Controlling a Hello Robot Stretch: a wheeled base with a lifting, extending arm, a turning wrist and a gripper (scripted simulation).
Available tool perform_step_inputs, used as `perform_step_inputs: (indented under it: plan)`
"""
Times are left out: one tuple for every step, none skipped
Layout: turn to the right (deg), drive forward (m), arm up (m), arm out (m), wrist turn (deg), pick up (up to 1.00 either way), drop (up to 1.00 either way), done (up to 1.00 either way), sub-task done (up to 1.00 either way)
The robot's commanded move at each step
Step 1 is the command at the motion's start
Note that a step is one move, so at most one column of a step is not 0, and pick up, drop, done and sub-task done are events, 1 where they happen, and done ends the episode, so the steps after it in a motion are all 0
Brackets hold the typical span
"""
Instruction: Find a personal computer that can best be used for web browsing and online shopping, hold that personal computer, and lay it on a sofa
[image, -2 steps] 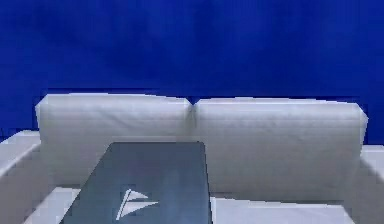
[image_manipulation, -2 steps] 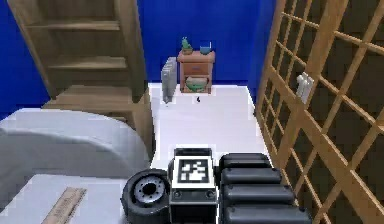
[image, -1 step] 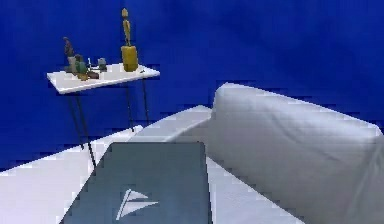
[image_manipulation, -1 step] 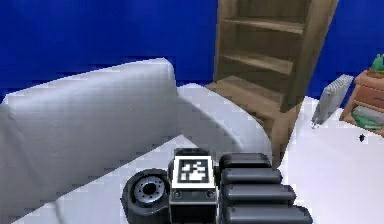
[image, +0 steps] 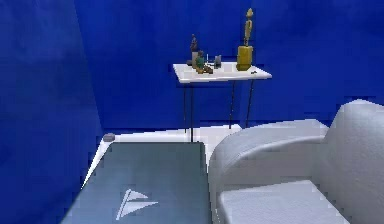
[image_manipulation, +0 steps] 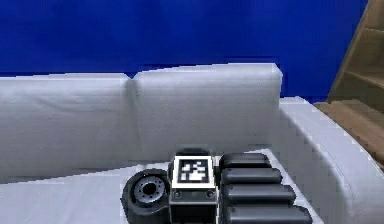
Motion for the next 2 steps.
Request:
perform_step_inputs:
  plan:
    - [0.0, 0.00, 0.00, 0.44, 0.0, 0.00, 0.00, 0.00, 0.00]
    - [0.0, 0.00, 0.00, 0.00, 45.0, 0.00, 0.00, 0.00, 0.00]
